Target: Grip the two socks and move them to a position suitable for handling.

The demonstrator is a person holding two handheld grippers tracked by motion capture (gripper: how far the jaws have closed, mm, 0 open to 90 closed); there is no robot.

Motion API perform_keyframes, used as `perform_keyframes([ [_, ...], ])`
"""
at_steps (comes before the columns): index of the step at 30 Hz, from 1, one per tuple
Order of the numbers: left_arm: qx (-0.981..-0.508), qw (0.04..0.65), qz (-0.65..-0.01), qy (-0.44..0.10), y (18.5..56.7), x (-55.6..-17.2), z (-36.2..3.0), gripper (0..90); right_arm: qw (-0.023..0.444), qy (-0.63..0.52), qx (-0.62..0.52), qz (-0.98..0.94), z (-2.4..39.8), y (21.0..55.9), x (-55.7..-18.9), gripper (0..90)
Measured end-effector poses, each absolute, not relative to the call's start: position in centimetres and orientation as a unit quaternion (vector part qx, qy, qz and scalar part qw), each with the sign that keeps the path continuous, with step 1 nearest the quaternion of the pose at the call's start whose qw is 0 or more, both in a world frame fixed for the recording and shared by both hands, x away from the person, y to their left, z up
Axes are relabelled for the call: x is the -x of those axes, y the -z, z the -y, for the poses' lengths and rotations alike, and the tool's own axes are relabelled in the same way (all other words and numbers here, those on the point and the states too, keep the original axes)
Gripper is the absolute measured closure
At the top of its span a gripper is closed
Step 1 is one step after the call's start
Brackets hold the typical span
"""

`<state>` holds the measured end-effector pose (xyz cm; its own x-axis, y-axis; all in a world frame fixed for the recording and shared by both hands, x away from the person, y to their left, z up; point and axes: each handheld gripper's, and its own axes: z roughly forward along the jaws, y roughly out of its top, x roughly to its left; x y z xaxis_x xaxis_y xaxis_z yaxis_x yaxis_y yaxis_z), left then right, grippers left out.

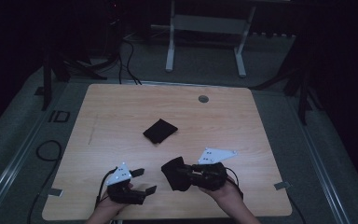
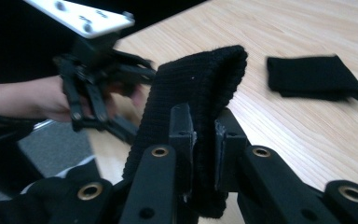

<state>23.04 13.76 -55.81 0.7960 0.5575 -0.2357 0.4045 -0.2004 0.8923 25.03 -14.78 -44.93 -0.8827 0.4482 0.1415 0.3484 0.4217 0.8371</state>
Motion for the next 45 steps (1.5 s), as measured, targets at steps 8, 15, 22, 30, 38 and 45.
perform_keyframes([
  [8, -0.767, 0.605, -0.205, -0.061, 54.3, -23.1, -11.0, 38.1, 0.011, -0.498, -0.205, -0.843, 14.4, 44.5, -23.6, 80.4],
  [15, -0.758, 0.627, -0.166, -0.068, 52.9, -22.9, -10.1, 44.7, 0.0, -0.495, -0.219, -0.841, 14.8, 45.5, -24.1, 80.2],
  [22, -0.769, 0.605, -0.194, -0.07, 53.0, -23.1, -10.0, 88.2, 0.011, -0.488, -0.245, -0.838, 15.4, 46.3, -24.9, 79.9],
  [30, -0.774, 0.59, -0.213, -0.084, 52.5, -23.2, -11.2, 90.0, 0.03, -0.503, -0.256, -0.825, 16.8, 45.2, -25.3, 81.5],
  [38, -0.781, 0.565, -0.252, -0.082, 52.4, -23.4, -13.9, 89.9, 0.066, -0.512, -0.291, -0.806, 20.4, 44.0, -25.8, 82.3],
  [45, -0.807, 0.522, -0.265, -0.077, 52.1, -23.3, -15.4, 89.8, 0.059, -0.494, -0.328, -0.803, 22.6, 45.8, -26.6, 82.3],
])
